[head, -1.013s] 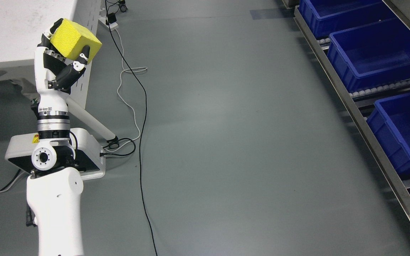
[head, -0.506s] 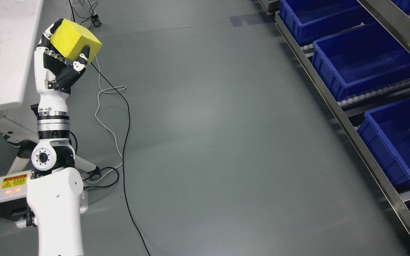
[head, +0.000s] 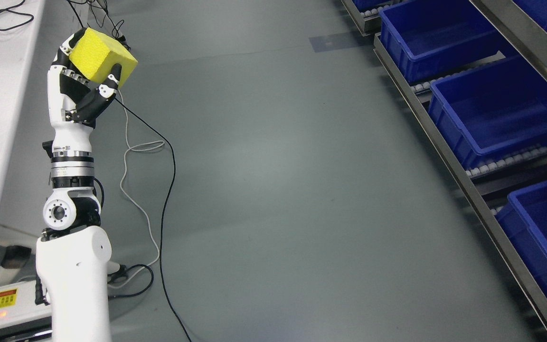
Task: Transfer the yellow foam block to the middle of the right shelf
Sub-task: 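Hold the cube raised in the left hand while turning to the shelves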
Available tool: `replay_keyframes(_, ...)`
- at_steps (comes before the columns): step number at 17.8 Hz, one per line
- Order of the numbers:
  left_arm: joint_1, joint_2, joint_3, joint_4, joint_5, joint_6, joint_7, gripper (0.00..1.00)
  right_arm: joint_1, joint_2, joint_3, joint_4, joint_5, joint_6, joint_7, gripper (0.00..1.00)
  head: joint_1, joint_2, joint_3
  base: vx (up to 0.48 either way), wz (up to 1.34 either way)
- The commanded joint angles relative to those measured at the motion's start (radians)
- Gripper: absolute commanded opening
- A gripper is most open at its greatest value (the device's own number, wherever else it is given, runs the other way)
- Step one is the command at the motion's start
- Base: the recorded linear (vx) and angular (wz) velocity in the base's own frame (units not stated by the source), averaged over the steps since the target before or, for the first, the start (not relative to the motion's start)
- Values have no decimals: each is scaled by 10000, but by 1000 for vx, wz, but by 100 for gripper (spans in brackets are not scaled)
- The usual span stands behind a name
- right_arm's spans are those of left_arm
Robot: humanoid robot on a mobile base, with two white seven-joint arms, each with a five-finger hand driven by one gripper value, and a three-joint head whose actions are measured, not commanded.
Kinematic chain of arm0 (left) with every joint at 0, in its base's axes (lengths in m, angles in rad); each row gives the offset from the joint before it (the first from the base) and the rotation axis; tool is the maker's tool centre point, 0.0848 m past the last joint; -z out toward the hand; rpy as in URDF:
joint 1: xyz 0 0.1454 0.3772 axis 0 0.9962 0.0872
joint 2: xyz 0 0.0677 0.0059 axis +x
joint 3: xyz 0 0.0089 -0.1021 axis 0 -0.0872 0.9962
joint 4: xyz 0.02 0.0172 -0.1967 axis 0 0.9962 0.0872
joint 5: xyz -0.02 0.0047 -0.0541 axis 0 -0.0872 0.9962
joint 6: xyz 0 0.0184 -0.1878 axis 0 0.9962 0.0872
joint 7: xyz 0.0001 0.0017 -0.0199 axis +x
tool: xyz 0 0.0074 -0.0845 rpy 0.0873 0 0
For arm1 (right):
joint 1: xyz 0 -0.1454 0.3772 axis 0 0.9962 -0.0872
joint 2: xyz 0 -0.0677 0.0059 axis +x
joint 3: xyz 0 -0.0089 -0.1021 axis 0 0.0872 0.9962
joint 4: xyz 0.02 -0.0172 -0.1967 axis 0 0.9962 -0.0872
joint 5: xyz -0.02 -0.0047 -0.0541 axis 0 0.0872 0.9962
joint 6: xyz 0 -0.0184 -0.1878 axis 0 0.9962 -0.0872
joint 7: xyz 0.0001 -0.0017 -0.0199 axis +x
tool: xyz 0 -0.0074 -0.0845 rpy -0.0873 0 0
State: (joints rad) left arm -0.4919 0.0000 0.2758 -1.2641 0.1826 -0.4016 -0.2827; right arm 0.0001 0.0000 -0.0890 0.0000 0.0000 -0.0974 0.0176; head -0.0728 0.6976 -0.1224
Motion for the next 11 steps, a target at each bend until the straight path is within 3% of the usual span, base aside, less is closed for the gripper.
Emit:
replay_keyframes(1,56,175,-43,-61,0,-34,-10,45,-32,-175,0,-175,0,7,9,100,0,0,0,446,70)
replay_keyframes(6,347,175,-793,-61,-16,181,-103,45,-32,-175,0,-175,0,-8,9,100,0,0,0,480,88)
replay_keyframes(11,470,175,-2387,-76,0,135,-149,45,-32,-175,0,-175,0,7,9,100,0,0,0,544,71)
